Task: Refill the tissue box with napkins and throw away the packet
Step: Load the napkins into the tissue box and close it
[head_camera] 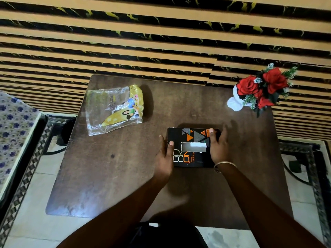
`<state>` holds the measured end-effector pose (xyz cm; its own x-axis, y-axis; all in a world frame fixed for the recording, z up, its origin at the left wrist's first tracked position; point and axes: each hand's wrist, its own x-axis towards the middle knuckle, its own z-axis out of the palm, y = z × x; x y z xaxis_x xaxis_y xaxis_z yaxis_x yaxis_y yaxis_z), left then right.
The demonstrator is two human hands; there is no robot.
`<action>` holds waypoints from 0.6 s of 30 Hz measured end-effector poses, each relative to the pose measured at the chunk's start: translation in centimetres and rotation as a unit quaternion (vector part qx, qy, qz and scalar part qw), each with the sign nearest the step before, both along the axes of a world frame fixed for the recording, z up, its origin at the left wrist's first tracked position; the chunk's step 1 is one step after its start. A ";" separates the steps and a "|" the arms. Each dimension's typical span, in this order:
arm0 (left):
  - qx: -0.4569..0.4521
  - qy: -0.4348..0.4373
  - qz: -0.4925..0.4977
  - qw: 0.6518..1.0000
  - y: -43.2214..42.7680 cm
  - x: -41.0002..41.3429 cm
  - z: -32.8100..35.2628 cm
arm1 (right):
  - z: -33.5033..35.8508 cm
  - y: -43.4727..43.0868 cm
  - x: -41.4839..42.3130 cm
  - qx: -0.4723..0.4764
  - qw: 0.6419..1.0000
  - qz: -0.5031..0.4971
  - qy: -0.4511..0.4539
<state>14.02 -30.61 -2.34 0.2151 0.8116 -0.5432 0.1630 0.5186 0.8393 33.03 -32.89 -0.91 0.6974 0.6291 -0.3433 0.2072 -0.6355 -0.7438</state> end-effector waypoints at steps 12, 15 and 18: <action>-0.008 -0.019 0.007 1.000 1.0 1.3 -2.0 | -1.3 -2.3 -0.2 0.010 0.992 -0.066 0.109; 0.007 -0.006 0.011 1.000 3.1 1.6 -0.9 | -1.3 -0.6 0.2 0.041 0.988 -0.071 0.128; 0.049 -0.009 0.010 0.999 7.2 2.7 1.4 | 0.0 3.2 0.9 0.071 0.982 -0.079 0.155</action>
<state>16.75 -23.45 -0.98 0.2071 0.8652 -0.4566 0.1367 0.4366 0.8892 33.89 -29.66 -0.86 0.6667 0.5777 -0.4709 -0.1361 -0.5268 -0.8390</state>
